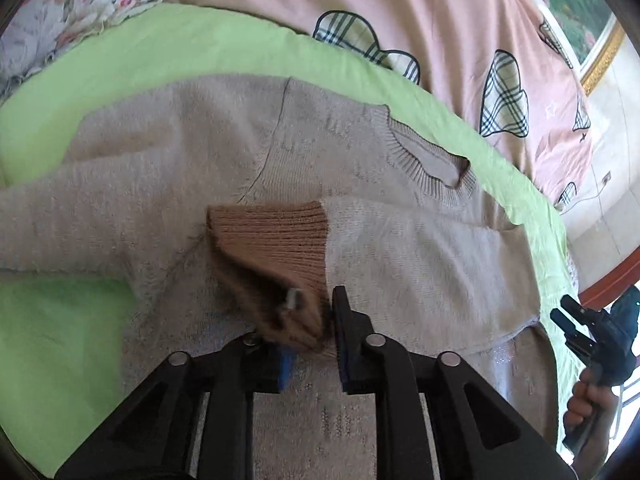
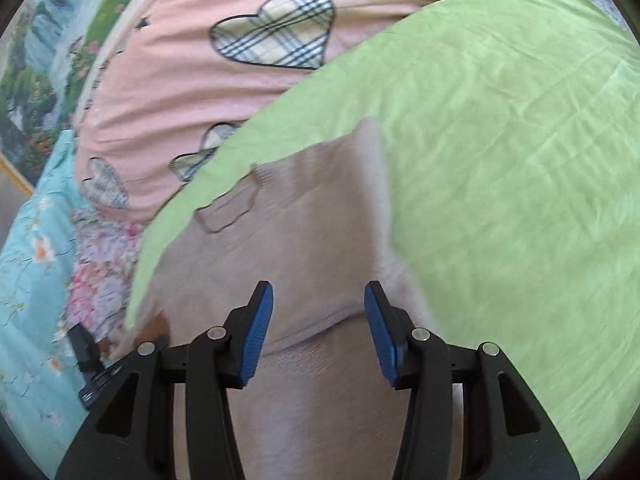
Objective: Fold small clothes
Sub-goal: 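Carry the cuff across the sweater body with the right gripper while the left gripper grasps the other cuff, then lift the other sleeve by its cuff with the left gripper and fold it across the body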
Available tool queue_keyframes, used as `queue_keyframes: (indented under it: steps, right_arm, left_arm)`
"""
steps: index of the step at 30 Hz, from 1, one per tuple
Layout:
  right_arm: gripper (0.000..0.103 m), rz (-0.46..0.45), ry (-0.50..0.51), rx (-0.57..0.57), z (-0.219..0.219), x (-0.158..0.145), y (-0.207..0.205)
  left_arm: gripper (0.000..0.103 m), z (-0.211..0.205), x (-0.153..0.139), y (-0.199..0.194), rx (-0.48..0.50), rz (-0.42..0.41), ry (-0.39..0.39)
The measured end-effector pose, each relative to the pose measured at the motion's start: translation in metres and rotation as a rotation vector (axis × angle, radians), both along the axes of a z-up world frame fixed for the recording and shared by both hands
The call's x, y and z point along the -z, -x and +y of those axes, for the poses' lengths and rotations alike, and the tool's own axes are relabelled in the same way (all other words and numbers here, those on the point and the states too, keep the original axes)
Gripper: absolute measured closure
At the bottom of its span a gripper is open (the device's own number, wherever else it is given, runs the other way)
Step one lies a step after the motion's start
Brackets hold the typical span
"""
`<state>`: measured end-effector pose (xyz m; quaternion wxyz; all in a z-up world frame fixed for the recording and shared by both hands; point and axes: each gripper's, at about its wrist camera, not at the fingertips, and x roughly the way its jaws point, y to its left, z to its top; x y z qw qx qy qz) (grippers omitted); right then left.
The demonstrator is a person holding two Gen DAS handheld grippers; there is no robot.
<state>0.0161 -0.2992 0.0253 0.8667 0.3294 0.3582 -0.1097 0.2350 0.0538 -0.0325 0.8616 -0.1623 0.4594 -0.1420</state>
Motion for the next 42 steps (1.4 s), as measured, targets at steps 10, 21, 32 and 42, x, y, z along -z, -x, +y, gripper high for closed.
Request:
queue_keyframes:
  steps: [10,21,32,42]
  right_arm:
    - [0.08,0.185,0.126,-0.091,-0.021,0.036,-0.062]
    - [0.075,0.182,0.175,-0.041,-0.026,0.02,-0.043]
    - [0.055,0.057,0.071,-0.212,0.061,0.011,0.0]
    - [0.053,0.104,0.023,-0.308,0.12,0.035,0.011]
  left_arm:
    - [0.097,-0.012,-0.009,0.012,0.05,-0.064,-0.076]
    - [0.089,0.014,-0.003,0.024,-0.02,-0.018,-0.039]
    - [0.058,0.07,-0.003,0.069,-0.124,0.015,0.077]
    - [0.027,0.189,-0.018,0.078,-0.398,-0.002,0.115]
